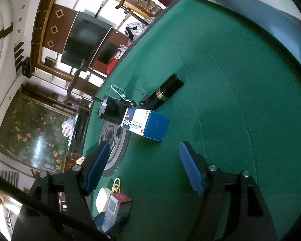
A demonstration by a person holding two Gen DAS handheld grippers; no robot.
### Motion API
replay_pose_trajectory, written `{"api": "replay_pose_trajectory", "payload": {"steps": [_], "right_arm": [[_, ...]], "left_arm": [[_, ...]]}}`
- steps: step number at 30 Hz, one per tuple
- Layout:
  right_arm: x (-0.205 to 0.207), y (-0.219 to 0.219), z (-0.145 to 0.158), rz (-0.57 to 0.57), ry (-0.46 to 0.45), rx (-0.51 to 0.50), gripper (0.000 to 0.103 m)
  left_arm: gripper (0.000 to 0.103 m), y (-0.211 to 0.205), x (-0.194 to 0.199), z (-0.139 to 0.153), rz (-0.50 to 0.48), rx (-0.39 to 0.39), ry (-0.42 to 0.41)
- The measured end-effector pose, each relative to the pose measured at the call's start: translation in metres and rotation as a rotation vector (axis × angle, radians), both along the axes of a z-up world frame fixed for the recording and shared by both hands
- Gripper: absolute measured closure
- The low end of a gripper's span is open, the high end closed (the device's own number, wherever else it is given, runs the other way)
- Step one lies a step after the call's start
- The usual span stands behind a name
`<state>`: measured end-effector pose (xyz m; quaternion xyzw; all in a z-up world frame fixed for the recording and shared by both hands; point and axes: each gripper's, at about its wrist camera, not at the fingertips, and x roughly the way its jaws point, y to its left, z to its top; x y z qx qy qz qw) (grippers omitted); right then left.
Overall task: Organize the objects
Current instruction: 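Grasp the grey barcode box with the left tool, then hold the grey box in the left tool while right grasps the white medicine box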
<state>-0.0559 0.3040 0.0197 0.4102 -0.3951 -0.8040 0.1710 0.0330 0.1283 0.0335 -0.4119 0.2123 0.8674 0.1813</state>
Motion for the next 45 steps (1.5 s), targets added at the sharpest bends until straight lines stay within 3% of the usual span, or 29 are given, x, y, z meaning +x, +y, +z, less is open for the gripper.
{"api": "replay_pose_trajectory", "payload": {"steps": [18,24,29,35,39,45], "right_arm": [[-0.003,0.003,-0.006,0.001,-0.026,0.044,0.032],[0.006,0.006,0.015,-0.101,0.014,0.172,0.032],[-0.010,0.001,0.036,-0.123,0.038,0.236,0.032],[-0.058,-0.034,0.044,-0.053,0.011,0.348,0.032],[-0.076,-0.060,0.033,0.019,-0.045,0.442,0.032],[-0.057,-0.092,0.019,0.164,-0.055,0.598,0.032]], "left_arm": [[0.080,-0.008,0.018,0.019,0.013,0.021,0.040],[0.080,-0.042,0.030,0.039,0.037,0.107,0.024],[0.080,-0.078,0.039,0.048,0.080,0.155,0.009],[0.080,-0.107,0.043,0.046,0.128,0.187,-0.006],[0.080,-0.119,0.043,0.044,0.154,0.205,-0.015],[0.080,-0.130,0.042,0.041,0.163,0.230,-0.033]]}}
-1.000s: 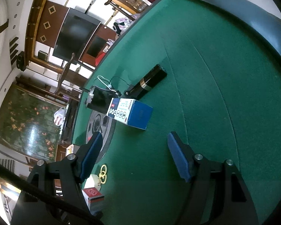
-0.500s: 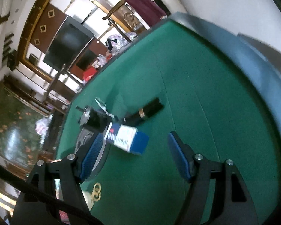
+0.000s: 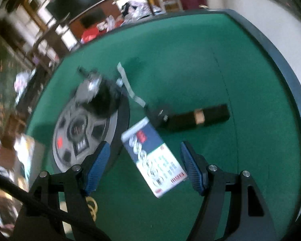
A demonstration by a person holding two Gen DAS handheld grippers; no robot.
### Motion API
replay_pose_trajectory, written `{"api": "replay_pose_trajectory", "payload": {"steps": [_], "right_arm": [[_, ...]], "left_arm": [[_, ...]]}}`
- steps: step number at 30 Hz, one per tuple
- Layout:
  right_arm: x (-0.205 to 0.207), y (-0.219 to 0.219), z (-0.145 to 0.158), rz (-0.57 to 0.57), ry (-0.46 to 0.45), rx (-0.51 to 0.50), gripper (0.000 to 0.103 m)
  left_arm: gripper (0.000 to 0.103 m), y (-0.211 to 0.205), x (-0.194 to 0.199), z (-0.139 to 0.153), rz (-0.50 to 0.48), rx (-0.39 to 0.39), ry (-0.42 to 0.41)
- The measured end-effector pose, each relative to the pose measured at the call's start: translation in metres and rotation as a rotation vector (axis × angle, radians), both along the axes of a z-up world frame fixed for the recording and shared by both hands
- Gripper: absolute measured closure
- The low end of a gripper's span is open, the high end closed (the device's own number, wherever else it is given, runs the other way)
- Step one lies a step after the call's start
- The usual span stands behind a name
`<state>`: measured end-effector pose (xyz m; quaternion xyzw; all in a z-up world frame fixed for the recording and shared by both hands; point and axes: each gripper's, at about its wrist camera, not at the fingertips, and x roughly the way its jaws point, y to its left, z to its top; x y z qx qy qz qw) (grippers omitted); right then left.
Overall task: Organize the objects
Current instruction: 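Hold the grey box in the left tool while right grasps the white medicine box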
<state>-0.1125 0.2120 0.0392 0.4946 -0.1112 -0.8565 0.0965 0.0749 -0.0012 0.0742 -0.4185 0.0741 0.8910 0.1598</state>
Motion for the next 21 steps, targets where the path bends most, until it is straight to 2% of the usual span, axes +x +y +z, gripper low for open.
{"api": "replay_pose_trajectory", "payload": {"steps": [4,8,10,12,21], "right_arm": [[0.004,-0.007,0.000,-0.012,0.015,0.101,0.032],[0.000,-0.007,-0.004,-0.038,-0.010,0.151,0.035],[0.001,-0.007,-0.007,-0.035,-0.034,0.168,0.064],[0.007,-0.006,-0.009,-0.037,-0.046,0.171,0.072],[0.081,0.006,0.010,-0.044,-0.005,0.083,0.072]], "left_arm": [[0.080,0.002,0.001,-0.003,-0.006,0.017,-0.016],[0.080,0.000,0.007,0.000,0.003,0.020,-0.004],[0.080,-0.003,0.009,0.000,0.008,0.027,-0.005],[0.080,-0.005,0.011,0.000,0.011,0.033,-0.006],[0.080,-0.017,0.023,-0.002,0.015,0.087,-0.014]]}}
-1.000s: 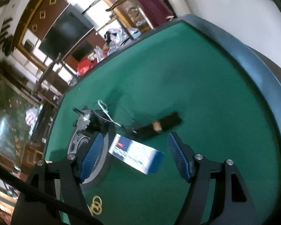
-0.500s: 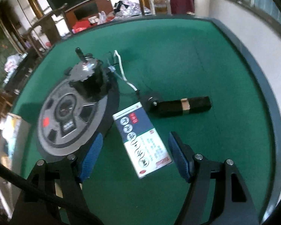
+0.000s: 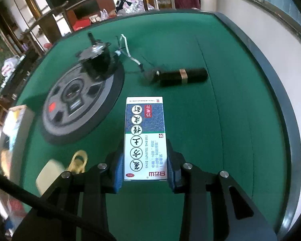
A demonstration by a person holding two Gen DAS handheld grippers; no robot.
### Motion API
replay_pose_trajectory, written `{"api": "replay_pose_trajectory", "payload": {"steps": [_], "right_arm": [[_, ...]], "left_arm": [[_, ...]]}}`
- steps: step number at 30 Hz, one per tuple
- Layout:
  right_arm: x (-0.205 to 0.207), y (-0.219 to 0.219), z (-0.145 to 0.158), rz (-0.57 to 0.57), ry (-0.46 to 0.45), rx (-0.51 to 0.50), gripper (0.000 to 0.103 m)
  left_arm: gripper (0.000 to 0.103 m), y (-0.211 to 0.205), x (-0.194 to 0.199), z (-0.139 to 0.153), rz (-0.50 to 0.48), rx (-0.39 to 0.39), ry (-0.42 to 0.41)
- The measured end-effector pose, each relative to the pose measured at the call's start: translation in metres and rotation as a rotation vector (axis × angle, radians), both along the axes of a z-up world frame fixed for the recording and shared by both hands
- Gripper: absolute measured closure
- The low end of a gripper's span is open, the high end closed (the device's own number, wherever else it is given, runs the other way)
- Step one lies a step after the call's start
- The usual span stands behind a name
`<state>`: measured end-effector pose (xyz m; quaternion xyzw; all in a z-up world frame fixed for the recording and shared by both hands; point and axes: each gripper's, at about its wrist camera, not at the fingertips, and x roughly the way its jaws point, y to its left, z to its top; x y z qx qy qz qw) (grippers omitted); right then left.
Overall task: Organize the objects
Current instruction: 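Hold the grey box in the left tool while right grasps the white medicine box, then carry both boxes over the cardboard box and lower them inside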
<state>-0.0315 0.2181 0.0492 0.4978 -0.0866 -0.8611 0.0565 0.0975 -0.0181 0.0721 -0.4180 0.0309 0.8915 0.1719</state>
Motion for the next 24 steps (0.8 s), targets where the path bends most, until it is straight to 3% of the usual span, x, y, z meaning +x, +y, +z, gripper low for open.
{"api": "replay_pose_trajectory", "payload": {"steps": [5,11,24], "right_arm": [[0.053,0.014,0.014,-0.007,0.036,-0.089,0.071],[0.084,0.006,0.015,0.001,0.021,-0.175,0.071],[0.101,-0.100,0.034,0.192,0.054,-0.237,0.071]], "left_arm": [[0.080,-0.010,0.008,0.000,0.009,0.037,-0.009],[0.080,-0.020,0.021,0.004,0.013,0.077,-0.005],[0.080,-0.079,0.031,0.023,0.132,0.139,0.042]]}}
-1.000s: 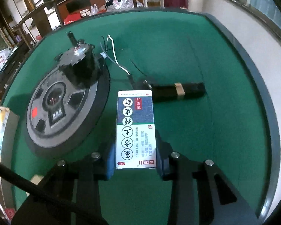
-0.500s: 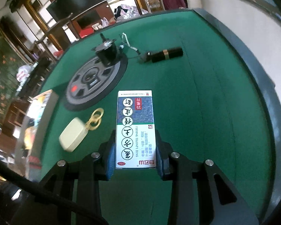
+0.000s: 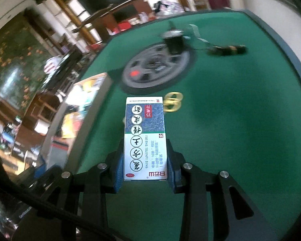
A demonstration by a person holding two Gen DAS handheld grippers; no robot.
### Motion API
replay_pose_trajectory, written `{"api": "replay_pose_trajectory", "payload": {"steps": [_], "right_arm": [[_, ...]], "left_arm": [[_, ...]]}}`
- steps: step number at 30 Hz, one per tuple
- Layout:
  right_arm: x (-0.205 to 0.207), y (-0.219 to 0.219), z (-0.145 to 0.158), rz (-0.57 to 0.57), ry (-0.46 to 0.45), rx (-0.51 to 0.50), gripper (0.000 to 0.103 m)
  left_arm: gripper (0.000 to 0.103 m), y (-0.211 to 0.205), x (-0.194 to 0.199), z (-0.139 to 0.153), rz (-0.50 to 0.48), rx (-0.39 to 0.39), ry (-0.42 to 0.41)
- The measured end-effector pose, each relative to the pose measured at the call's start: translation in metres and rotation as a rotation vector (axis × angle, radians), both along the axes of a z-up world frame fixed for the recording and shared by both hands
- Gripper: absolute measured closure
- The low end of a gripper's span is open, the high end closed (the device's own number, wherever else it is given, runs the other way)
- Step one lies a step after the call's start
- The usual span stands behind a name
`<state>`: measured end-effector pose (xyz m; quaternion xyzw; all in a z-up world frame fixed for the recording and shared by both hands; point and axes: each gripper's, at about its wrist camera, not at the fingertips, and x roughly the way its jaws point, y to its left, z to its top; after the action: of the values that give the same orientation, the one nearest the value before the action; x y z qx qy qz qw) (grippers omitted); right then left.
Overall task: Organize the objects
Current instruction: 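Carry both boxes over the cardboard box and lower them inside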
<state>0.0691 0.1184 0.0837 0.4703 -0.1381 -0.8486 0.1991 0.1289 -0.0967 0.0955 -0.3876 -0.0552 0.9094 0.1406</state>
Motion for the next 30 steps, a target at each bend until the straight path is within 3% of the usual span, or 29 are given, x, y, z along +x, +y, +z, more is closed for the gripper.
{"api": "replay_pose_trajectory", "payload": {"steps": [14,20,25,30], "right_arm": [[-0.008,-0.129,-0.001,0.192,-0.023,-0.023,0.071],[-0.009,-0.180,-0.011,0.256,-0.039,0.008,0.071],[-0.009,-0.216,-0.025,0.290,-0.058,0.055,0.071],[-0.009,-0.233,-0.036,0.285,-0.051,0.120,0.071]], "left_arm": [[0.080,-0.117,-0.010,-0.021,0.230,0.043,-0.025],[0.080,-0.133,-0.021,-0.043,0.251,0.057,-0.068],[0.080,-0.136,-0.032,-0.050,0.248,0.016,-0.067],[0.080,-0.144,-0.040,-0.055,0.272,0.010,-0.075]]}}
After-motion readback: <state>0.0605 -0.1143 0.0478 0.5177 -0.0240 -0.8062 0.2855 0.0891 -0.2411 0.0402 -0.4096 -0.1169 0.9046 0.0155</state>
